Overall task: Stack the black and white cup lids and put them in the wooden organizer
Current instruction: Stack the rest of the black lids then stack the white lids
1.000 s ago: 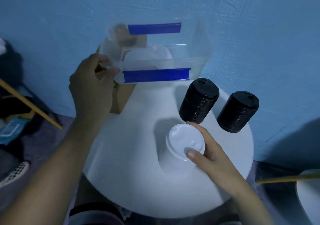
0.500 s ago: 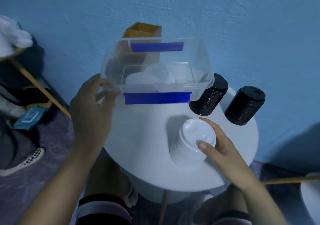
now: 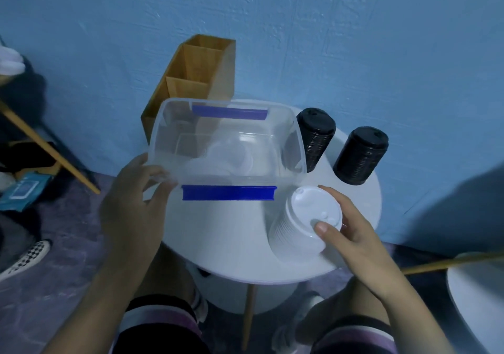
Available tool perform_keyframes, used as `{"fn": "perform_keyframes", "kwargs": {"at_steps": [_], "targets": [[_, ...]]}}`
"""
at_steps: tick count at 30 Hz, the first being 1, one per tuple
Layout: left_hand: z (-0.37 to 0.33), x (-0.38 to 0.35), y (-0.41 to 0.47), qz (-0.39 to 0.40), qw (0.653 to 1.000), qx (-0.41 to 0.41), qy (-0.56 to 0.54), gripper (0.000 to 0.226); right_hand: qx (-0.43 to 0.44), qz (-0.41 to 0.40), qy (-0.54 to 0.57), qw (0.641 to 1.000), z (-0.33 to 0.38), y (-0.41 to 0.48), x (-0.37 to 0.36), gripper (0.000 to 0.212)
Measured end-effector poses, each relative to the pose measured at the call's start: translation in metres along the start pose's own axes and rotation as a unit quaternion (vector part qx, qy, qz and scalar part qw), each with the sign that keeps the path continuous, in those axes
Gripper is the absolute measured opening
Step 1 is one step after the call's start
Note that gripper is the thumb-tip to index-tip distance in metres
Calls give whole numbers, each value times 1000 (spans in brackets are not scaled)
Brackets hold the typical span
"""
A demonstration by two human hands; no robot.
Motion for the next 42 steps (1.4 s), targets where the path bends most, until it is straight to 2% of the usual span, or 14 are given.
{"fn": "perform_keyframes", "kwargs": {"at_steps": [4, 8, 21, 25, 29, 34, 36, 37, 39, 41, 42], "targets": [[5, -3, -16, 34, 999, 16, -25, 28, -5, -8, -4, 1000, -1, -7, 8, 54], [14, -5, -25, 42, 997, 68, -14, 19, -6, -10, -4, 1000, -2, -7, 9, 57], [11, -8, -18, 41, 998, 50, 19, 19, -11, -16, -4, 1000, -5, 10, 7, 59], [20, -4, -19, 73, 995, 66, 28, 32, -11, -9, -4, 1000, -5, 13, 5, 60], [13, 0, -12, 107, 986, 19, 123, 46, -6, -6, 8, 1000, -3, 16, 6, 59], [-7, -4, 13, 148, 983, -76, 75, 52, -4, -4, 4, 1000, -1, 20, 5, 58], [-20, -9, 27, 153, 982, -89, 64, 45, -3, -4, 0, 1000, 0, 21, 4, 57], [-25, -16, 33, 182, 978, -80, 61, 43, -2, -4, -1, 1000, 0, 21, 4, 57], [-28, -37, 44, 287, 955, -37, 59, 42, -4, -1, 3, 1000, 0, 21, 5, 56], [-25, -56, 49, 389, 920, 2, 52, 30, -5, 3, 3, 1000, 0, 21, 4, 57], [-24, -61, 51, 416, 908, 12, 46, 21, -4, 5, 3, 1000, 0, 21, 4, 57]]}}
Point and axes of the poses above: each hand's wrist, its own y-axis towards the middle knuckle, its own x-axis out of the back of the hand, z = x × y, the point moved 5 cm from there along y, towards the middle knuckle, and after that the axes turned 5 degrees about -x, right-handed, at the moved point
